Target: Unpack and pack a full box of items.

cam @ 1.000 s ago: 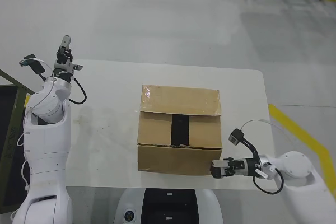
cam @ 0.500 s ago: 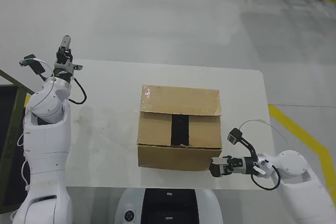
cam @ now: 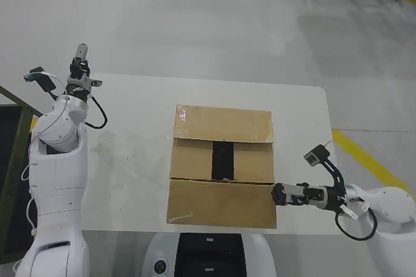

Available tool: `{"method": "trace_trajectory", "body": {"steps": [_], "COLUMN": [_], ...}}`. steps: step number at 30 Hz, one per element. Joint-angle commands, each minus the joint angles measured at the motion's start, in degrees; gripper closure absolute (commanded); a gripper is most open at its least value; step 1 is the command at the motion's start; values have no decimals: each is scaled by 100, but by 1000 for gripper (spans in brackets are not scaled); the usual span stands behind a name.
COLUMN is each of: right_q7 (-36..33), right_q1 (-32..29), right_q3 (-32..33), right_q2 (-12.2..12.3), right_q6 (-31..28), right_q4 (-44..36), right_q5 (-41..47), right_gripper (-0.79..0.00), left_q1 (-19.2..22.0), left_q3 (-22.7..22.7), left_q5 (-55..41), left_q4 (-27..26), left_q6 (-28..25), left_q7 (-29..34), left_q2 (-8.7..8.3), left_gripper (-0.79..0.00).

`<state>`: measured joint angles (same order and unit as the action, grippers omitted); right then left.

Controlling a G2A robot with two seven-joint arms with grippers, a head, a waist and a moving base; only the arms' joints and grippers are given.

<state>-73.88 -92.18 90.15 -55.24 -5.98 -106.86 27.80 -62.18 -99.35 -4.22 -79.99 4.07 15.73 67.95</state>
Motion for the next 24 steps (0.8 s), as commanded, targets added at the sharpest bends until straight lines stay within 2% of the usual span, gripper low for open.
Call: {"method": "trace_trajectory", "body": {"steps": [1, 12, 18, 24], "right_q7": [115, 616, 714, 707], "right_q1": [5, 173, 388, 407], "right_q3": [132, 735, 788, 786], "right_q2": [11, 47, 48, 48], "right_q6": [-16, -270, -574, -592], "right_q4": [1, 461, 830, 861], "right_q5": [9, 327, 394, 416], "right_gripper": [-785, -785, -785, -785], "left_q1": [0, 0, 0, 0], "left_q3": [0, 0, 0, 0], "left_q5": [0, 0, 0, 0], "left_q4": [0, 0, 0, 0], "left_q6": [0, 0, 0, 0], "left_q7": [0, 0, 0, 0], "left_q2": [0, 0, 0, 0], "left_gripper": [-785, -785, -785, -785]}}
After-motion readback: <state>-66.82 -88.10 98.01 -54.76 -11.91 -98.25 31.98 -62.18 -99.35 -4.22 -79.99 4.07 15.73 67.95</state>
